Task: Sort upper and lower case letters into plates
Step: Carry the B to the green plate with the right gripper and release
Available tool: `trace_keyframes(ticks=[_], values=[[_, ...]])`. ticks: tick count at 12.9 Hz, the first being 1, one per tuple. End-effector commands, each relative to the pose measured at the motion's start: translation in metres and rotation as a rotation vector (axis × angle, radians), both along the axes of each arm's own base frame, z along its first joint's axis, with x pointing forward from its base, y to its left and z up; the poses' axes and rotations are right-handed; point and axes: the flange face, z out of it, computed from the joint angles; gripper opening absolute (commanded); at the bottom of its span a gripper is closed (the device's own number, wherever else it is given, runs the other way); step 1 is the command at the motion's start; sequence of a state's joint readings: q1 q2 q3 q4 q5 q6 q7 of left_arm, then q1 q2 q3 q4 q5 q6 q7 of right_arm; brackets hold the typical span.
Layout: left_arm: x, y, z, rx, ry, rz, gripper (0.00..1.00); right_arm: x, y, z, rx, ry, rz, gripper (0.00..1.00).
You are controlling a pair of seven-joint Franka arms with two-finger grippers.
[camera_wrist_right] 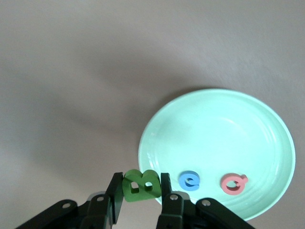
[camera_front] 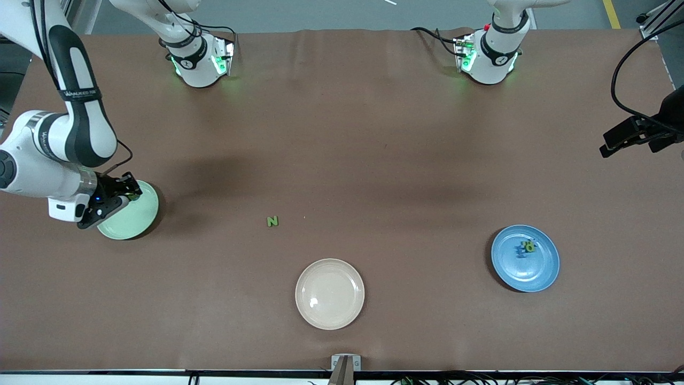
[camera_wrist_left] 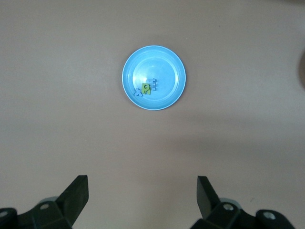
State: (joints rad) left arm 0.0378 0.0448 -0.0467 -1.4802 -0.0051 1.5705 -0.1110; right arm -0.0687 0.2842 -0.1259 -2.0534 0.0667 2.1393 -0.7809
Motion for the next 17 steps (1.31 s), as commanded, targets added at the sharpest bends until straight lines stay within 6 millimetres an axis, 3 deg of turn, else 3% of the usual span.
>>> trace_keyframes(ticks=[1, 3, 8, 14, 15, 16, 17], values=[[0.003, 0.008, 0.006, 0.007, -0.013, 0.001, 1.00, -0.012, -0.015, -0.016, -0.017, -0.025, -0.015, 0.24], [0.003, 0.008, 0.006, 0.007, -0.013, 0.001, 1.00, -0.020, -0.028, -0.043, -0.023, -0.043, -0.015, 0.24], [0.001, 0.006, 0.004, 0.004, -0.001, 0.001, 1.00, -0.018, -0.031, -0.091, -0.046, -0.085, -0.002, 0.24], [0.003, 0.007, 0.003, 0.006, -0.007, -0.005, 1.00, -0.018, -0.032, -0.102, -0.048, -0.085, -0.005, 0.27], [0.003, 0.007, 0.003, 0.006, -0.007, -0.005, 1.00, -0.018, -0.032, -0.102, -0.048, -0.082, -0.006, 0.33], [0.003, 0.008, 0.002, 0.006, -0.005, -0.004, 1.00, -0.018, -0.032, -0.101, -0.047, -0.080, -0.006, 0.62], [0.003, 0.007, 0.002, 0.006, -0.005, -0.005, 1.00, -0.017, -0.032, -0.098, -0.048, -0.082, -0.011, 0.98]])
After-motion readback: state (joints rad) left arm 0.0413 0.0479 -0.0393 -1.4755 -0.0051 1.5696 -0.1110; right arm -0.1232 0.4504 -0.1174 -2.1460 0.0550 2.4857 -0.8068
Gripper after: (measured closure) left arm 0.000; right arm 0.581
